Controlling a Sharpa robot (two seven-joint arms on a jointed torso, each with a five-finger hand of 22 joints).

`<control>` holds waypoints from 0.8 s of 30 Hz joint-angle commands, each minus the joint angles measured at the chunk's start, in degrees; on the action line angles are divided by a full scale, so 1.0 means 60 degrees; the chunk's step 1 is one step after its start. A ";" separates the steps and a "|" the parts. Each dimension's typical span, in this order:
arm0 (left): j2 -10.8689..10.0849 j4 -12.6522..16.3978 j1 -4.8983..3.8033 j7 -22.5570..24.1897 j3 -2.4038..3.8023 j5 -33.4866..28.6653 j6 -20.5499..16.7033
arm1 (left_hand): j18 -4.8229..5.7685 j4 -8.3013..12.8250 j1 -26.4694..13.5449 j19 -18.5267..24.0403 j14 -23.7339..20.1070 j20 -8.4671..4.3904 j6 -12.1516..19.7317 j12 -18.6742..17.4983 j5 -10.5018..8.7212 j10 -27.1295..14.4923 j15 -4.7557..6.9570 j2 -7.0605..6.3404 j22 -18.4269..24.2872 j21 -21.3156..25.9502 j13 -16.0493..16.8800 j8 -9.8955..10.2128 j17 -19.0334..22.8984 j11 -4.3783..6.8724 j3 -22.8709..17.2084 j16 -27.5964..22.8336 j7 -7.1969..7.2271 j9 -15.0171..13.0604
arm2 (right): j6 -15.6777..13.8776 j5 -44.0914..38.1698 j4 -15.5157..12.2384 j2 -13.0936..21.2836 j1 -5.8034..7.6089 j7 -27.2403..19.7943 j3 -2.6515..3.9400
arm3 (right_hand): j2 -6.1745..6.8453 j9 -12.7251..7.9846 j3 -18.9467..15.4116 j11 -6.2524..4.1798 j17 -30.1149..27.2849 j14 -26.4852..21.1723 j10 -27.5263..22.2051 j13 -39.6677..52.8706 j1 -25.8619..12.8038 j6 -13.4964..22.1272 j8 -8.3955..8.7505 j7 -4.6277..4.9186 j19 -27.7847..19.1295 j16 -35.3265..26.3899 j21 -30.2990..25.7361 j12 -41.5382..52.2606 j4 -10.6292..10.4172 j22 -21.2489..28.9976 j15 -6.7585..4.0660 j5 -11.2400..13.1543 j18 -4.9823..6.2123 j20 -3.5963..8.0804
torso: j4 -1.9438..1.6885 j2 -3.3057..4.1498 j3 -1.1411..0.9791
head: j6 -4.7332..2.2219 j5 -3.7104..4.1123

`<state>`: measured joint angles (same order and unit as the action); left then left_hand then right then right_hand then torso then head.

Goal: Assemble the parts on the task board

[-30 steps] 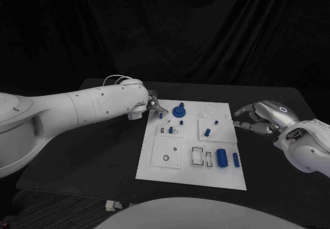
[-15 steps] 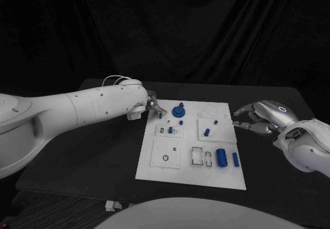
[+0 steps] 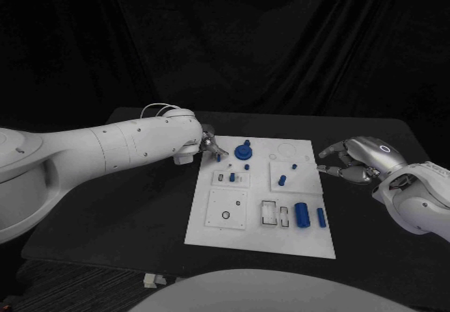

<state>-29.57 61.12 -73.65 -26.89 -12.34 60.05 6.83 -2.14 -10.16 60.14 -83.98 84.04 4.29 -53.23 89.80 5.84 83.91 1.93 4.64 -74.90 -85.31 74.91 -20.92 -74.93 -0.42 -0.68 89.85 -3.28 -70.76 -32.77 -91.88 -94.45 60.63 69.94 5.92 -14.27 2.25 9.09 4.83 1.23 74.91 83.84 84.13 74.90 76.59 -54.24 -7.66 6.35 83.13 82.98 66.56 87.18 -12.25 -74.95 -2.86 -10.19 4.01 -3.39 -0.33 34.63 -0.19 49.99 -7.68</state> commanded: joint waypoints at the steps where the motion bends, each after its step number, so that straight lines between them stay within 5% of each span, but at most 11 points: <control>1: 0.0005 0.0040 0.0019 0.0085 0.0010 0.0010 0.0124 | 0.0100 0.0125 0.0186 -0.0196 0.0993 0.0010 -0.0121 0.0033 0.0166 0.1014 0.0056 0.0012 -0.2178 0.0009 0.2515 0.0075 -0.2511 0.0087 -0.0019 0.0026 0.0013 0.0029 | 0.0015 -0.0061 0.0004 0.0003 -0.0021 0.0005 0.0005 | -0.0072 -0.0011 0.0018 0.0016 0.1273 0.0731 0.0626 0.2022 0.0000 -0.0080 0.0049 -0.0016 -0.0020 -0.0063 -0.0039 -0.0033 -0.0060 -0.1519 0.0035 -0.0058 0.0078 -0.0026 | 0.0001 0.0002 0.0001 | 0.0002 0.0002; 24: -0.0013 0.0038 0.0024 0.0154 0.0010 0.0010 0.0160 | 0.0095 0.1003 0.1011 -0.0183 0.0993 -0.0131 -0.0329 0.0033 0.1754 0.1014 0.0195 0.0039 -0.2171 0.0028 0.2515 0.0555 -0.2511 0.0242 -0.0957 0.0026 0.0184 0.0084 | 0.0061 -0.0061 0.0038 -0.0030 -0.0032 0.0054 0.0005 | -0.0093 -0.0012 0.0031 0.0005 0.1249 0.0726 0.0624 0.2013 0.0046 -0.0109 0.0058 -0.0023 -0.0032 -0.0087 -0.0084 -0.0044 -0.0052 -0.1508 0.0027 -0.0083 0.0087 -0.0021 | -0.0003 0.0001 0.0000 | 0.0002 0.0022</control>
<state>-29.66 61.21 -73.62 -26.81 -12.34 60.10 7.40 -2.14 -4.24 65.84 -83.98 84.06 3.87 -54.78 89.80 16.18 84.10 2.77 4.86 -74.90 -85.31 74.91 -17.74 -74.92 0.63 -5.91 89.85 -2.15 -70.31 -32.64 -91.88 -94.26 60.47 69.89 5.93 -14.27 2.15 9.09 4.93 1.23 74.91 83.84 84.13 74.94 76.70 -54.45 -7.66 6.14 83.13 82.70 66.33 87.18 -12.35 -74.95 -2.86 -10.41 4.01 -3.39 -0.32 34.63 -0.19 49.99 -7.52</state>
